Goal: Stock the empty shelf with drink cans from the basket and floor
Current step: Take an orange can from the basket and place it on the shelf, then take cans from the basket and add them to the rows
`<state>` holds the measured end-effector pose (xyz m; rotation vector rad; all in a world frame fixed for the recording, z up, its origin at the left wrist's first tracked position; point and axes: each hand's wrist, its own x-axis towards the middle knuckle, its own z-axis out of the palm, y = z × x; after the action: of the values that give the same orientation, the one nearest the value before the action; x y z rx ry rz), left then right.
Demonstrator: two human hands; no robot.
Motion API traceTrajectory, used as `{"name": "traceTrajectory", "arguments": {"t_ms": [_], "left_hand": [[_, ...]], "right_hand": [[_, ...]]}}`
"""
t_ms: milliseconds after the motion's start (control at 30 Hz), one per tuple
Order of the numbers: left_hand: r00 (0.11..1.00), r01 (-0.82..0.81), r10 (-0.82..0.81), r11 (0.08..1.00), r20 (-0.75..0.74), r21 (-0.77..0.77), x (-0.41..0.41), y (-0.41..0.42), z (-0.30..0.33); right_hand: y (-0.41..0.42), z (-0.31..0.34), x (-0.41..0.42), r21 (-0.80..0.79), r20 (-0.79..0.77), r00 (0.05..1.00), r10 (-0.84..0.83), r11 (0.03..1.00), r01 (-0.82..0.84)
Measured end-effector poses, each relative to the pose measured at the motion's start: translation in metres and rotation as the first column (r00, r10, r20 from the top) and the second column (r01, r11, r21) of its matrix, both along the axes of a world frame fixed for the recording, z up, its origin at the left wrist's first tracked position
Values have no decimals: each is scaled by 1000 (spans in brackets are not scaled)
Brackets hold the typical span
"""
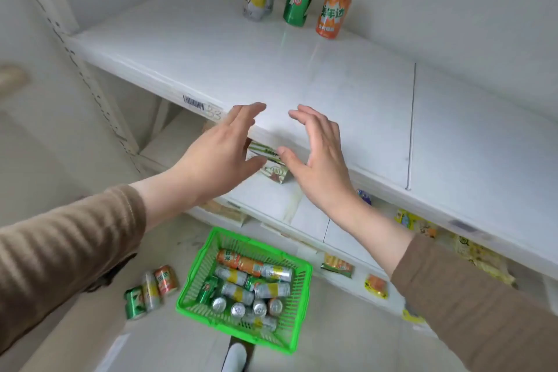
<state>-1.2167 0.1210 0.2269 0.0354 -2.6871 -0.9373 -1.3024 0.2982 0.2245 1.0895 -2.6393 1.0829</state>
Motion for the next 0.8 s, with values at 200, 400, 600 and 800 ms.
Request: {"name": "traceTrajectory", "arguments": {"t_ms": [200, 400, 600, 800], "left_hand": [[985, -24, 18, 999, 171, 30, 82, 28, -95], [897, -63, 75, 997, 436, -42, 121, 53, -225], [790, 11, 110, 981, 604, -193, 131, 71, -360], [710, 216, 86, 918, 699, -332, 135, 87, -491]], "right_hand": [[32, -90, 71, 131, 25, 1000, 6, 991, -9], [59, -218, 99, 350, 184, 981, -60, 937, -9], [73, -362, 109, 487, 332, 930, -157, 873, -27], [72, -508, 126, 561, 500, 845, -187, 814, -152]]}}
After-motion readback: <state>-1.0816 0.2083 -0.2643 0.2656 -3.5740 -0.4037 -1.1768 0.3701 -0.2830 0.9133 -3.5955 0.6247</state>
